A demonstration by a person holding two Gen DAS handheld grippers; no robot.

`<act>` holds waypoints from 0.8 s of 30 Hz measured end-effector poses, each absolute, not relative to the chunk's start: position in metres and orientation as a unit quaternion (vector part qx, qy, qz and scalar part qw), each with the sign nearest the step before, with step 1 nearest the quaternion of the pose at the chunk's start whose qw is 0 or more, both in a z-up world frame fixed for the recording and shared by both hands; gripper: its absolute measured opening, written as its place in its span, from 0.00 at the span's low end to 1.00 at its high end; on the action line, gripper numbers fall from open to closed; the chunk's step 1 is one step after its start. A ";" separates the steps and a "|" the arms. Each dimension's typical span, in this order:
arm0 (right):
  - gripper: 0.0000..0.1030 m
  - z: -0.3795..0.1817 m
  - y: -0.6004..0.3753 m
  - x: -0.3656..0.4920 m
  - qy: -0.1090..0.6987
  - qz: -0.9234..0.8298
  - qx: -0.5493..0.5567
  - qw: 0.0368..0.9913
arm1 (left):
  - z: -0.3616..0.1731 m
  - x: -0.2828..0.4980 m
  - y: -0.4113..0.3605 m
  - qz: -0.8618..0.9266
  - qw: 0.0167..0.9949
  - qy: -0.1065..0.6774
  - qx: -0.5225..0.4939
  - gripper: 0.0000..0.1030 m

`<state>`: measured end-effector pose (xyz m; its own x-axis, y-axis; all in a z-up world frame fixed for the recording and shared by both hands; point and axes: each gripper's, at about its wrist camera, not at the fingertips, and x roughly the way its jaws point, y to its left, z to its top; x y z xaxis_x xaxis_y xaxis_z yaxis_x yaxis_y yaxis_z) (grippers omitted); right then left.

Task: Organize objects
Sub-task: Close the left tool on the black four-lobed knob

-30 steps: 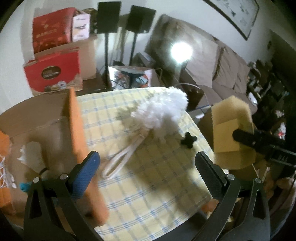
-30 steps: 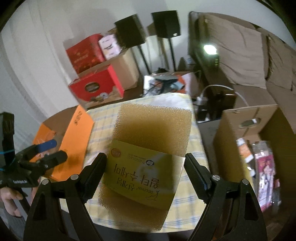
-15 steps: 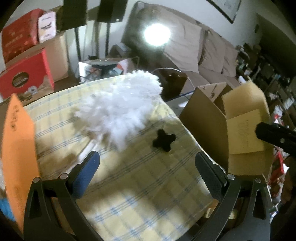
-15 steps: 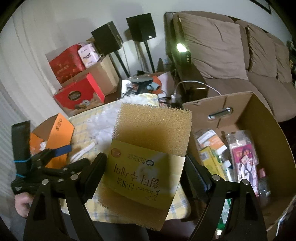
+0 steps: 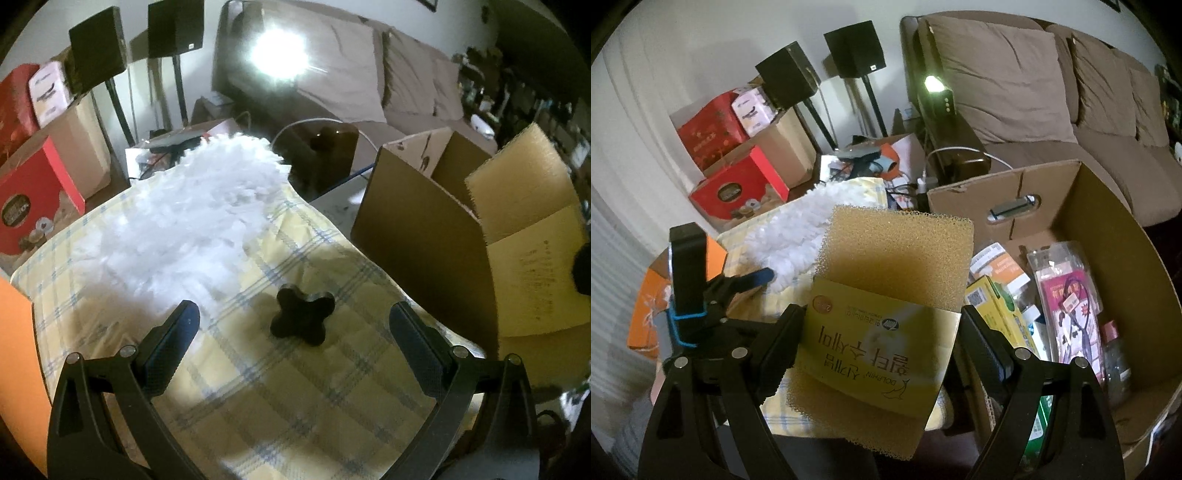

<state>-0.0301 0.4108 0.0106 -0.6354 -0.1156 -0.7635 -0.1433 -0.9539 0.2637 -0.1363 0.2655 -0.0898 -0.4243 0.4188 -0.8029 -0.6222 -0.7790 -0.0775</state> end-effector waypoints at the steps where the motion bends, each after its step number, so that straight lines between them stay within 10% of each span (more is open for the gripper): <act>1: 0.84 0.010 0.412 -0.030 0.153 0.891 -0.427 0.008 | -0.092 -0.137 0.267 0.835 0.312 0.118 -0.437 0.95; 6: 0.84 0.008 0.414 -0.030 0.154 0.890 -0.429 0.008 | -0.102 -0.139 0.273 0.831 0.313 0.127 -0.442 0.82; 13: 0.84 0.004 0.416 -0.031 0.157 0.889 -0.431 0.006 | -0.116 -0.140 0.275 0.822 0.314 0.139 -0.455 0.33; 24: 0.84 0.001 0.406 -0.037 0.154 0.887 -0.434 -0.004 | -0.097 -0.132 0.260 0.826 0.323 0.112 -0.448 0.33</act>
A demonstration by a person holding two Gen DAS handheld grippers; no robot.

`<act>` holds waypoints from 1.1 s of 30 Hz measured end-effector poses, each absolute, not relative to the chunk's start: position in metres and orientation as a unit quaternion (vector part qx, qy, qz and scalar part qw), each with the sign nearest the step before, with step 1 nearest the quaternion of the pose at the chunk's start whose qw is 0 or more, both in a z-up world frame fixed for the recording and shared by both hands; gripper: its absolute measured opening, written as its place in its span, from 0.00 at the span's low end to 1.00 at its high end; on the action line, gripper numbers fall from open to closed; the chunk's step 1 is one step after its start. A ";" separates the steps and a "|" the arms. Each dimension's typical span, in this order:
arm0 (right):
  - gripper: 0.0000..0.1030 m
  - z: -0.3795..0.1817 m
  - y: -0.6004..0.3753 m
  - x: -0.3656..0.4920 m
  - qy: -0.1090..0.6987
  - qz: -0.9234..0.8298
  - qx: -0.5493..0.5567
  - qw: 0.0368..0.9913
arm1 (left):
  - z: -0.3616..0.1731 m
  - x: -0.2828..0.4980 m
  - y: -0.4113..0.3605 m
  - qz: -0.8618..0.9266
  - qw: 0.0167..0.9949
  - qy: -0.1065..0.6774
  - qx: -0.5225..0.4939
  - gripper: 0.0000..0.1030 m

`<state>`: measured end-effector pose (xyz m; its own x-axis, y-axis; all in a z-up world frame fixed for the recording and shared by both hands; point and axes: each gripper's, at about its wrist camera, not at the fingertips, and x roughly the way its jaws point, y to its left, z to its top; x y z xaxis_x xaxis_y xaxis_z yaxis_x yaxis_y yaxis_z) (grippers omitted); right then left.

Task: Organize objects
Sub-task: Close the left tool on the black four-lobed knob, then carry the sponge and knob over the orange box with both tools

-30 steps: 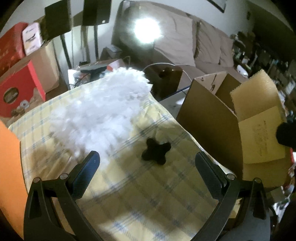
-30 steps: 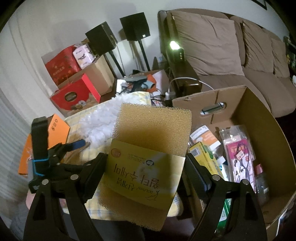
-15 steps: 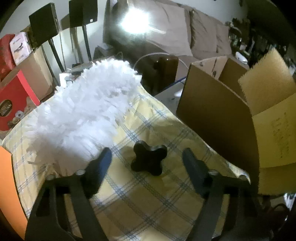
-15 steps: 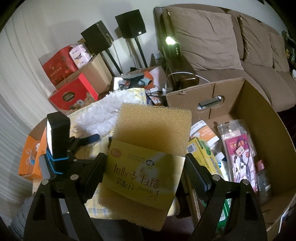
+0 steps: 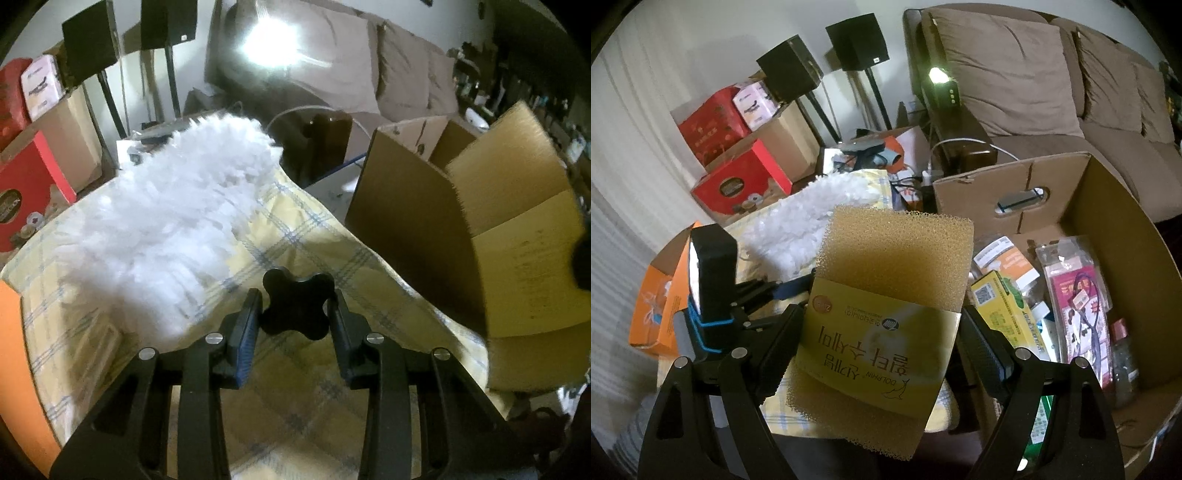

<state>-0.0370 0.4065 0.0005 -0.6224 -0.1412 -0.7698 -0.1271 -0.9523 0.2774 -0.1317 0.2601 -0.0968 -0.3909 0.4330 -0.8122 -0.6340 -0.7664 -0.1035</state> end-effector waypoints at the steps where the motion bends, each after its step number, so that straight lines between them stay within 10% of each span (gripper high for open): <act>1: 0.84 0.000 0.406 -0.038 -0.154 -0.888 0.434 0.005 | -0.091 -0.130 0.256 0.828 0.324 0.107 -0.446 0.33; 33: 0.84 0.062 0.233 -0.111 -0.078 -0.891 0.418 0.159 | 0.036 -0.128 0.026 0.896 0.184 0.028 -0.404 0.33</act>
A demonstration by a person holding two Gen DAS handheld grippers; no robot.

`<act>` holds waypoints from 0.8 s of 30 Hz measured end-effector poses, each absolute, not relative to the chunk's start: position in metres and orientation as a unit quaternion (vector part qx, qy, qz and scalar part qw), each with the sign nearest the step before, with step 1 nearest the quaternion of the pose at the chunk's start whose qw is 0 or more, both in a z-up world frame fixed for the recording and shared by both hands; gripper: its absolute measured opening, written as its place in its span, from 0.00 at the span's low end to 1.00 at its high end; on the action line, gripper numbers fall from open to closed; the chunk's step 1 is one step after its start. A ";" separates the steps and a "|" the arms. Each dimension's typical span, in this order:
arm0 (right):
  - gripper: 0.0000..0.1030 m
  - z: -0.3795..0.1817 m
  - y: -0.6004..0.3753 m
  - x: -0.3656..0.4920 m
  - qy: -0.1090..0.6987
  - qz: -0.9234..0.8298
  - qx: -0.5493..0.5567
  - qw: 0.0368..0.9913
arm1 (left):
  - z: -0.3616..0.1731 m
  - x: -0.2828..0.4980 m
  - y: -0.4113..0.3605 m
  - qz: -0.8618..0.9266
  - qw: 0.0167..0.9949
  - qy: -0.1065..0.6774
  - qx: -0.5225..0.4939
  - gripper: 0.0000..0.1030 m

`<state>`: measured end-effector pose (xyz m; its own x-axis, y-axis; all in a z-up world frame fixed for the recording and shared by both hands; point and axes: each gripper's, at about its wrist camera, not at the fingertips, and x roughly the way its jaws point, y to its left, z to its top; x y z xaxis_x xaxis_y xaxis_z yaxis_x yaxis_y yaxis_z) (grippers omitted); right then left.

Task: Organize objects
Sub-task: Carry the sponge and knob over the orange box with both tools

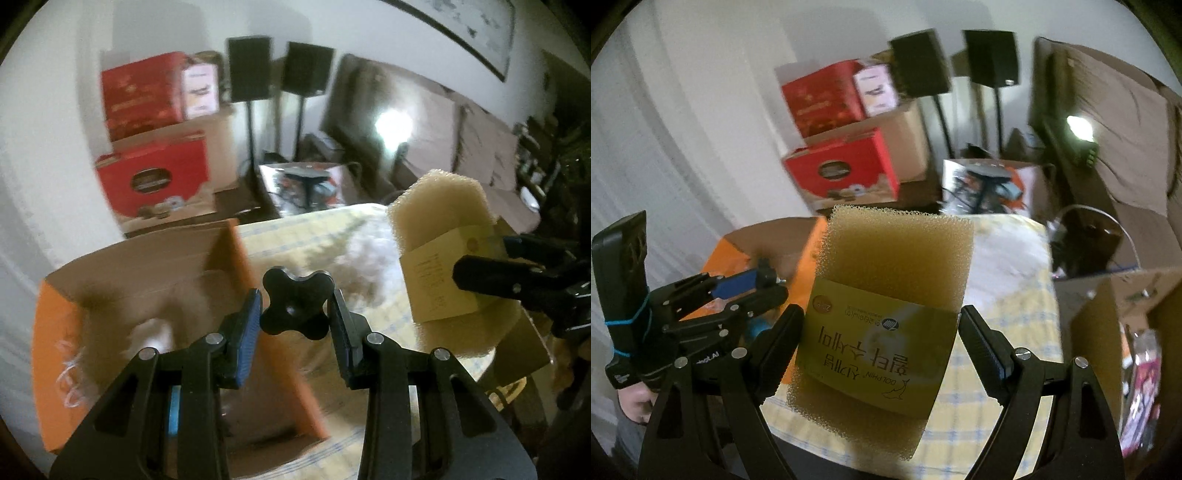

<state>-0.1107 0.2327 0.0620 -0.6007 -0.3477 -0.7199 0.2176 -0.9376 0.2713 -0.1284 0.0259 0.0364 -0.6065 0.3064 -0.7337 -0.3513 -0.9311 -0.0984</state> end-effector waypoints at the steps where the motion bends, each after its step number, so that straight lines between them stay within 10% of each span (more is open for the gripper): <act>1: 0.84 0.063 0.225 -0.114 -0.076 -0.890 0.418 0.164 | 0.037 -0.129 0.017 0.897 0.177 0.025 -0.404 0.33; 24: 0.84 0.059 0.047 -0.166 -0.049 -0.845 0.446 0.290 | 0.015 -0.116 -0.158 0.901 0.051 -0.029 -0.431 0.33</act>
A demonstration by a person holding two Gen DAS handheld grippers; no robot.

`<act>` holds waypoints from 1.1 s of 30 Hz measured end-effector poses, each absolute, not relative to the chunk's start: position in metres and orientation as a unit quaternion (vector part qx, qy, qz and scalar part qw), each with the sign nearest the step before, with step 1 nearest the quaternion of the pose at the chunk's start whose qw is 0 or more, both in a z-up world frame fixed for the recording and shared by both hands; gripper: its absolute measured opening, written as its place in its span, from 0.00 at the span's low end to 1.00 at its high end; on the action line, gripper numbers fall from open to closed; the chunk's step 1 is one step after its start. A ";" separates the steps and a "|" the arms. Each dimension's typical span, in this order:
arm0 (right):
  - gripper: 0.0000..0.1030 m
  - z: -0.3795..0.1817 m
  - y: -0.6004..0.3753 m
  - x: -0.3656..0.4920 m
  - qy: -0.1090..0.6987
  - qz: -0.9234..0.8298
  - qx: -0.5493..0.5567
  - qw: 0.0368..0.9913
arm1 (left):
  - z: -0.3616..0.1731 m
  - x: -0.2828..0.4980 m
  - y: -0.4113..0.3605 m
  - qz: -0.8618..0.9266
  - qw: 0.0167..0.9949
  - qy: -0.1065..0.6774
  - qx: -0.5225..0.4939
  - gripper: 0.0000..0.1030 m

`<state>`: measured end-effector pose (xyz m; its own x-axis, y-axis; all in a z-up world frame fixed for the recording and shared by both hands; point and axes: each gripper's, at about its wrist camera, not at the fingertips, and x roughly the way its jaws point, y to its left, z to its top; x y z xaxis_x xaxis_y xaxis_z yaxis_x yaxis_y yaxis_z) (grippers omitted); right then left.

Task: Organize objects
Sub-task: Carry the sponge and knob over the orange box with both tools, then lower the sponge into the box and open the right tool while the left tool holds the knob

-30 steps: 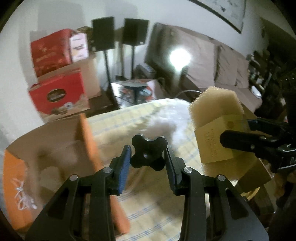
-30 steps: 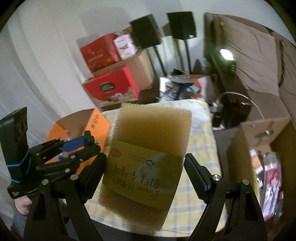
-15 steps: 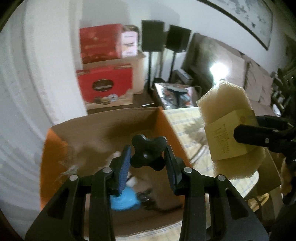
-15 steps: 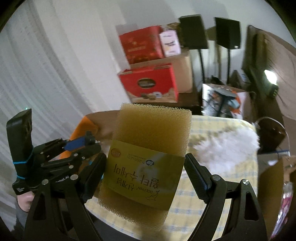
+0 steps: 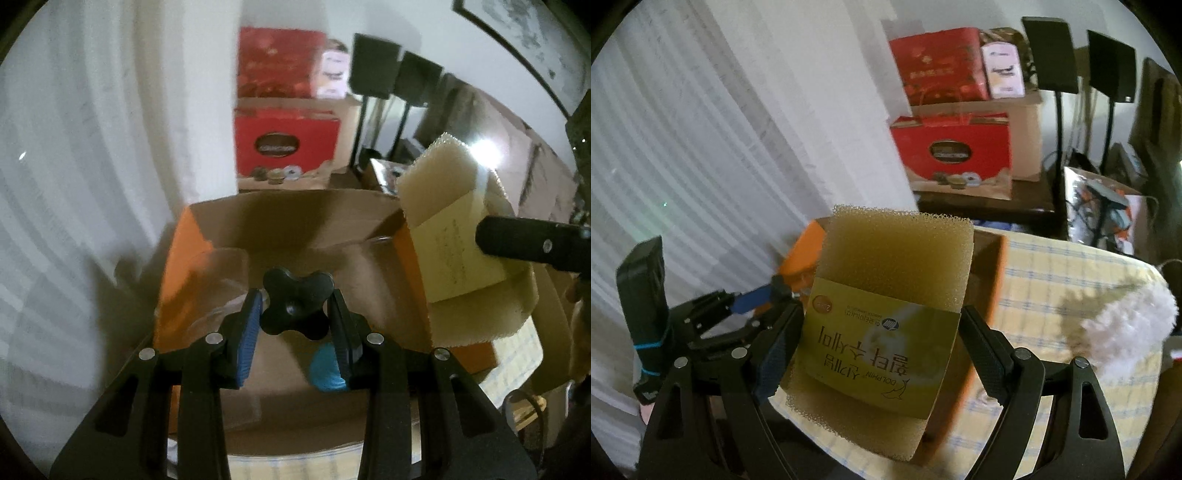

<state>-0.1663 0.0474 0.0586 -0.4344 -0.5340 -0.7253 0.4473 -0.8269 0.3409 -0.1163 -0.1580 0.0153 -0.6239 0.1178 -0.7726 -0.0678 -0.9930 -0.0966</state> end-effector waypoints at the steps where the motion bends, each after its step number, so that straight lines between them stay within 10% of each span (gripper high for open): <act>1: 0.84 0.057 0.043 -0.168 -0.051 -0.843 0.448 0.293 | 0.013 -0.116 -0.164 0.900 0.048 -0.032 -0.432 0.33; 33: 0.84 -0.024 -0.052 -0.224 -0.117 -0.775 0.529 0.327 | -0.013 -0.118 -0.217 0.891 0.022 -0.071 -0.449 0.33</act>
